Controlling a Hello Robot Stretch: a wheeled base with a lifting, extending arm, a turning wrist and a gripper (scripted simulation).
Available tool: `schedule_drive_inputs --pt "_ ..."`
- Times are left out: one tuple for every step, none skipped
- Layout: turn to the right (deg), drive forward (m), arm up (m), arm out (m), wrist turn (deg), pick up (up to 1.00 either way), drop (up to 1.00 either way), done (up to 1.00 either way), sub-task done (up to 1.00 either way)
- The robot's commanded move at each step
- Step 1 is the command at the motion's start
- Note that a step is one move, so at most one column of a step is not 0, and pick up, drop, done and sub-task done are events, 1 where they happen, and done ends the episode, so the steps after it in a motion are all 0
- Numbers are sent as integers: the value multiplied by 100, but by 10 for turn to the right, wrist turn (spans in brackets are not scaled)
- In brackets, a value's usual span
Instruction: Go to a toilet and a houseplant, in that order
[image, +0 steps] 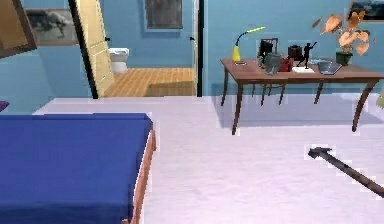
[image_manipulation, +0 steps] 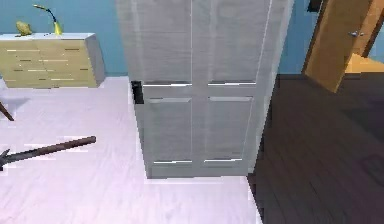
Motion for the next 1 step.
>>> schedule_drive_inputs --pt "-30 0 0 0 0 0 0 0 0"
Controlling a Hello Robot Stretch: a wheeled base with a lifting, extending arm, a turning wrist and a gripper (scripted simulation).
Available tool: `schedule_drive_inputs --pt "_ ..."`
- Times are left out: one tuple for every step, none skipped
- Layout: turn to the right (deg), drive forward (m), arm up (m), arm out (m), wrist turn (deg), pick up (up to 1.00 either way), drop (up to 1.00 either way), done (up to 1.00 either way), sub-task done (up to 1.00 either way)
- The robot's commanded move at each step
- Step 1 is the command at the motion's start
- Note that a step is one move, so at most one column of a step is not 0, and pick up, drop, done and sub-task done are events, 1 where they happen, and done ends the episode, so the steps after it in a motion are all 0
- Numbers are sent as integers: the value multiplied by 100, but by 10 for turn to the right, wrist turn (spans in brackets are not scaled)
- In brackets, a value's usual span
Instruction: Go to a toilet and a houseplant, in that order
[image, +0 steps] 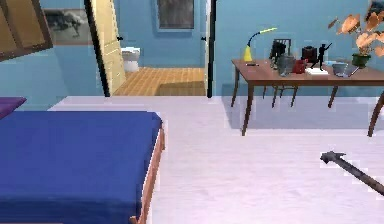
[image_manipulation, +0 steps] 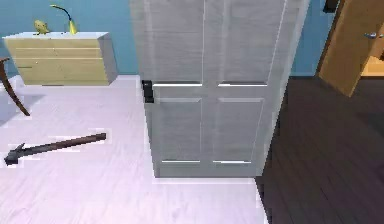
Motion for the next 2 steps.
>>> schedule_drive_inputs --pt "0 70 0 0 0 0 0 0 0" --pt "60 0 0 0 0 0 0 0 0"
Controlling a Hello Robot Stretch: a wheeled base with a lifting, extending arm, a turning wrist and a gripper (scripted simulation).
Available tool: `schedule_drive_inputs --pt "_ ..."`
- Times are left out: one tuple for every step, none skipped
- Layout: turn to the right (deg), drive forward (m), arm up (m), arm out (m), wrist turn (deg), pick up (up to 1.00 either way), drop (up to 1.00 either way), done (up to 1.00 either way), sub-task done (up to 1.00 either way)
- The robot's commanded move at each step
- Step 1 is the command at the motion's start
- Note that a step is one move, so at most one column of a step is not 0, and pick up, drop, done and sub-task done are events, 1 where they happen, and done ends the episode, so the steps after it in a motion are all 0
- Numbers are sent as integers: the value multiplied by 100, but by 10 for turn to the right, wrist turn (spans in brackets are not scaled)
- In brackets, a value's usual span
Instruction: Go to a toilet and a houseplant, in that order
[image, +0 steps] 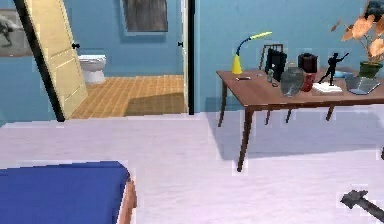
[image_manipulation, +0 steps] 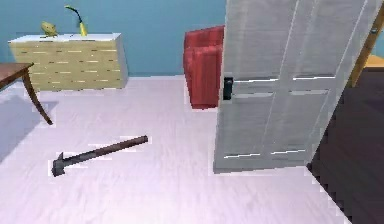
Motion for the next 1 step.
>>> schedule_drive_inputs --pt "0 100 0 0 0 0 0 0 0"
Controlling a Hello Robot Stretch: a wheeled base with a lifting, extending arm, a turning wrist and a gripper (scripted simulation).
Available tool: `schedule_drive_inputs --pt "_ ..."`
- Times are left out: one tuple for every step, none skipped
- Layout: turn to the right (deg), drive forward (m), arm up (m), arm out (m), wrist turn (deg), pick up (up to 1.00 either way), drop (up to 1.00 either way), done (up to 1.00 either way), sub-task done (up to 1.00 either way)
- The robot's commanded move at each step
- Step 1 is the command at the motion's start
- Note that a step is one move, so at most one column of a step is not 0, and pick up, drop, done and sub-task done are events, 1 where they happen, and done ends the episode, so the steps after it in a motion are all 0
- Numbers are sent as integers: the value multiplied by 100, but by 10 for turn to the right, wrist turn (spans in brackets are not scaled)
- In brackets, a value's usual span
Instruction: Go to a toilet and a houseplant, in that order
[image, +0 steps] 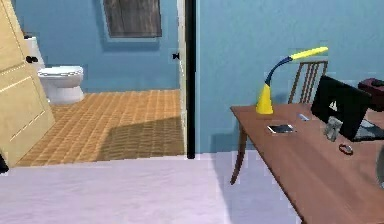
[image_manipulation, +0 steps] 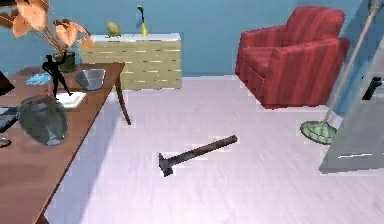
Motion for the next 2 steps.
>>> schedule_drive_inputs --pt "60 0 0 0 0 0 0 0 0" --pt "0 5 0 0 0 0 0 0 0"
